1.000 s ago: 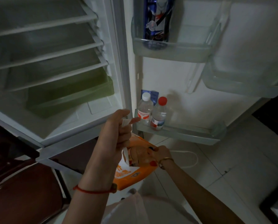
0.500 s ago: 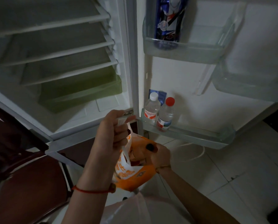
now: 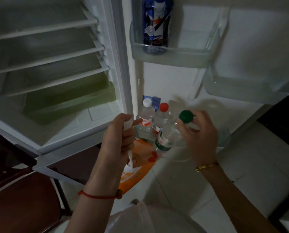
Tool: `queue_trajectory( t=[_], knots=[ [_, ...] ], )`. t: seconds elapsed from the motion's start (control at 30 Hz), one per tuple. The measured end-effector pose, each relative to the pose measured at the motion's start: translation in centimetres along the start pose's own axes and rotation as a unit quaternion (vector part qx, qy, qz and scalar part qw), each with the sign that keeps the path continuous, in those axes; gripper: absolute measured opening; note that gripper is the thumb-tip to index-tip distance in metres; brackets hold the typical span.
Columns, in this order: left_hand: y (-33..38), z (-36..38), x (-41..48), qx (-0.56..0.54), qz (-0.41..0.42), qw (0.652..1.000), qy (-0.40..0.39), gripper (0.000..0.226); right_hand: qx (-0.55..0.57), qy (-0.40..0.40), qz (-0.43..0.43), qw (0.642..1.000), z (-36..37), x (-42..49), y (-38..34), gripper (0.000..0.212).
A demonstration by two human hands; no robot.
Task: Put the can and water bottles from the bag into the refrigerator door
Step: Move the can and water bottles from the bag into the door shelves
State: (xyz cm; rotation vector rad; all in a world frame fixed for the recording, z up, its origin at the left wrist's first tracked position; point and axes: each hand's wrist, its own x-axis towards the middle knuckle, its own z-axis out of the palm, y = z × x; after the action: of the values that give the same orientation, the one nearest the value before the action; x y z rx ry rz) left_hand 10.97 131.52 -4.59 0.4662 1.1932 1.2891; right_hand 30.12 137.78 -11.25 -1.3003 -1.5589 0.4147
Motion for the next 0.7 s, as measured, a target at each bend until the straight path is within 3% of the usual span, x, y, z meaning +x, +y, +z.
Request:
queue_trajectory(
  t=[0.1,0.33,0.47,0.57,0.7],
  knots=[
    [0.1,0.1,0.2,0.007,-0.001,1.000,0.018,0.052,-0.017,0.038,-0.041,0.998,-1.2,1.4,0.1,0.027],
    [-0.1,0.3,-0.5,0.013,0.002,1.000,0.021,0.041,-0.093,0.005,-0.052,0.994,0.8,3.8,5.6,0.033],
    [-0.4,0.2,-1.1,0.032,0.021,0.999,0.013,0.052,-0.112,-0.037,-0.032,0.993,2.2,4.6,7.8,0.034],
    [-0.7,0.5,-1.4,0.032,0.022,0.999,-0.001,0.037,-0.122,-0.063,-0.012,0.990,3.1,4.8,8.7,0.032],
    [-1.2,1.4,-1.6,0.038,0.008,0.999,0.009,0.038,-0.146,-0.085,0.006,0.986,3.8,4.8,8.9,0.033]
  ],
)
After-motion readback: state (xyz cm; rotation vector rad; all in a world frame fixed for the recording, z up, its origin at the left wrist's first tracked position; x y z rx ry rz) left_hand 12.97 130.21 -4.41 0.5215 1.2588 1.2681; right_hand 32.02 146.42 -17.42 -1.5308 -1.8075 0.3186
